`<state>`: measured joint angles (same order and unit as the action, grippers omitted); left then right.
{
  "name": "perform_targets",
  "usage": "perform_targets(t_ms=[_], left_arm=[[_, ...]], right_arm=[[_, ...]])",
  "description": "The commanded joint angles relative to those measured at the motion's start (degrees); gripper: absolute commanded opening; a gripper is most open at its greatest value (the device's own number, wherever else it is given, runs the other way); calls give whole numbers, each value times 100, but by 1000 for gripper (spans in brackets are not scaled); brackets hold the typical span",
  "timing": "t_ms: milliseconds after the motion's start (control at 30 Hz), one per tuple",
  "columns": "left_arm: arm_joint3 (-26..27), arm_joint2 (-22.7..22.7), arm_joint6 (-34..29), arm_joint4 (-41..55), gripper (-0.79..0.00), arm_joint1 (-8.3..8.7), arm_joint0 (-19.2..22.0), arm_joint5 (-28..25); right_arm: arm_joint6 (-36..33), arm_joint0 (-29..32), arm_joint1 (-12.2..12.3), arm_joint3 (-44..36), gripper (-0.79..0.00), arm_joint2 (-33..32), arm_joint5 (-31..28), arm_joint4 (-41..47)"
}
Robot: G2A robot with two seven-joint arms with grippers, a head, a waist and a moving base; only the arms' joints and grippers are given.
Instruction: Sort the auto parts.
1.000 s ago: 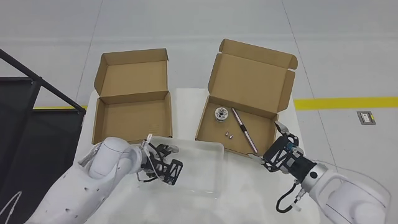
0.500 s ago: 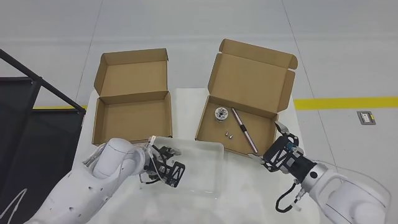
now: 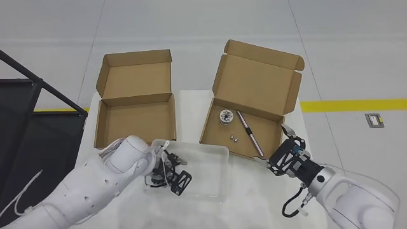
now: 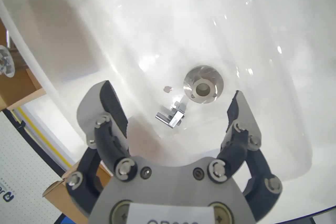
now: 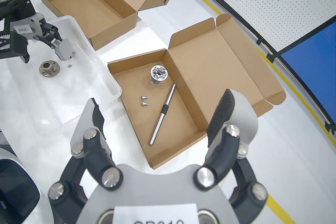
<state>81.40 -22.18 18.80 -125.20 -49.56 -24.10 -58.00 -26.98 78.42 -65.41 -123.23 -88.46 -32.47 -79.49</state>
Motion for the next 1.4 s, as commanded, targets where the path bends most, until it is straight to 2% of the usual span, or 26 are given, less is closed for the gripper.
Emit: perform_targets(t_ms=[0, 100, 267, 400, 533, 667, 1033, 1367], left_arm=[[-124, 284, 1, 144, -22, -20, 198, 0], [-286, 731, -101, 439, -80, -70, 520, 0], [-388, 1244, -302, 914, -102, -149, 869, 0], [-455, 1244, -454, 1047, -182, -207, 815, 0], [-556, 1244, -520, 1078, -372, -267, 752, 0], [-722, 1244, -521, 1043, -425, -322, 704, 0], [-960, 1244, -120, 713, -440, -345, 716, 0], [-1062, 1244, -47, 617, -437, -413, 674, 0]], right_arm=[[0, 0, 0, 0, 0, 0, 0, 0], [0, 0, 0, 0, 0, 0, 0, 0], [0, 0, 0, 0, 0, 0, 0, 0], [0, 0, 0, 0, 0, 0, 0, 0], [0, 0, 0, 0, 0, 0, 0, 0], [0, 0, 0, 0, 0, 0, 0, 0], [0, 0, 0, 0, 0, 0, 0, 0], [0, 0, 0, 0, 0, 0, 0, 0]])
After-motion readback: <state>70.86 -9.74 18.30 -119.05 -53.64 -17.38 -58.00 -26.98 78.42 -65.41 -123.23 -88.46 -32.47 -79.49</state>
